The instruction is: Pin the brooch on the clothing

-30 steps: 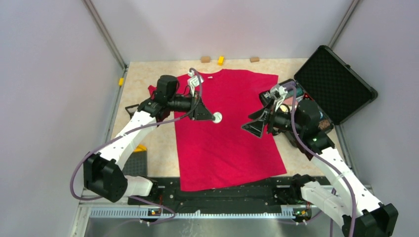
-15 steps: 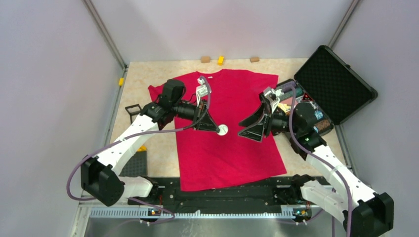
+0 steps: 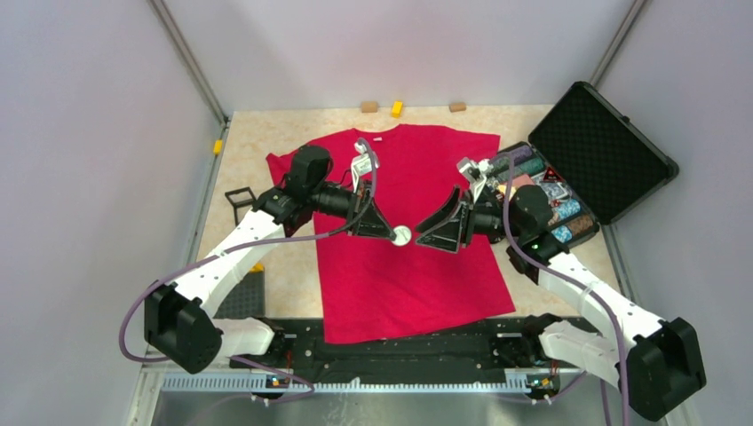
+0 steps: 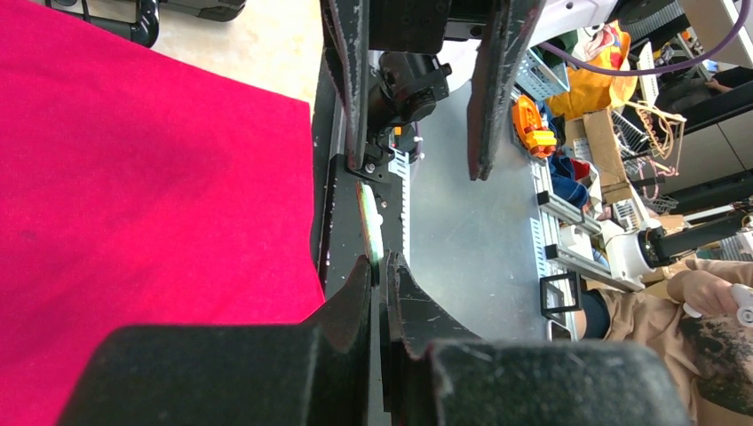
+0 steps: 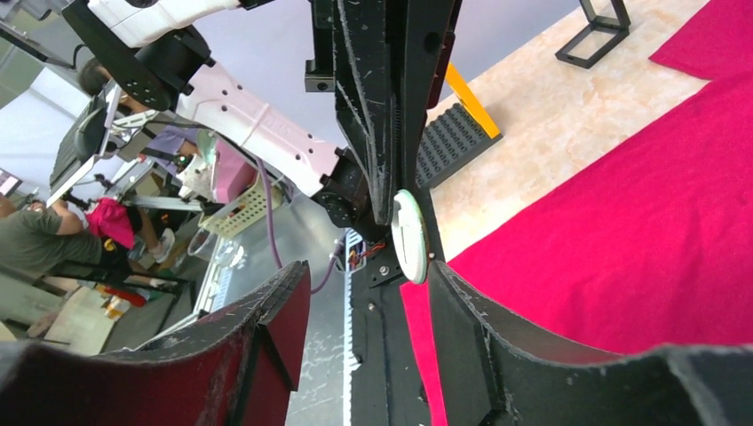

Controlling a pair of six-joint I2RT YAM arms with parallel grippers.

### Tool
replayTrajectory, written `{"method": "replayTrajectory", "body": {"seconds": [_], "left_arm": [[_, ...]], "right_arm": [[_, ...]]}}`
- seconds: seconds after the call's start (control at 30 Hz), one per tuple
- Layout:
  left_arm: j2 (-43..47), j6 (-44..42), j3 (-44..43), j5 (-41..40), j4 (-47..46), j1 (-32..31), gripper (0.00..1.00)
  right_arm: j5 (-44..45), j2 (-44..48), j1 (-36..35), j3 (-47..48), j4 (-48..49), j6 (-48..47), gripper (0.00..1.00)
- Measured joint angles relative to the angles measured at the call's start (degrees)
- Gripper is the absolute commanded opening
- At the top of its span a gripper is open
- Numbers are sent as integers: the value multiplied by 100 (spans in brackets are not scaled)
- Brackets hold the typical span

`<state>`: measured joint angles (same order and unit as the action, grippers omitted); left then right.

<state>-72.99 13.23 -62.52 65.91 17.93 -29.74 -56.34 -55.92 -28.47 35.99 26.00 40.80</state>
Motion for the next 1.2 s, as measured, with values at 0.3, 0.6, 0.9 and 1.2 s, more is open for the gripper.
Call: {"method": "replayTrajectory", "body": {"seconds": [0.3,0.6,0.9,1.2], "left_arm": [[13,11,0,55,4,-2,0],[13,22,0,103,2,-17,0],[15,44,2,192,-35,-70,0],[15,114,9,201,-92,-96,39]], "right_arm": [[72,-452,-96,0,343,177,42],[81,-573,-192,0,555,227,23],[96,-643,-264,0,625,245,0],[127,-640,-293,0,699,282,0]]}}
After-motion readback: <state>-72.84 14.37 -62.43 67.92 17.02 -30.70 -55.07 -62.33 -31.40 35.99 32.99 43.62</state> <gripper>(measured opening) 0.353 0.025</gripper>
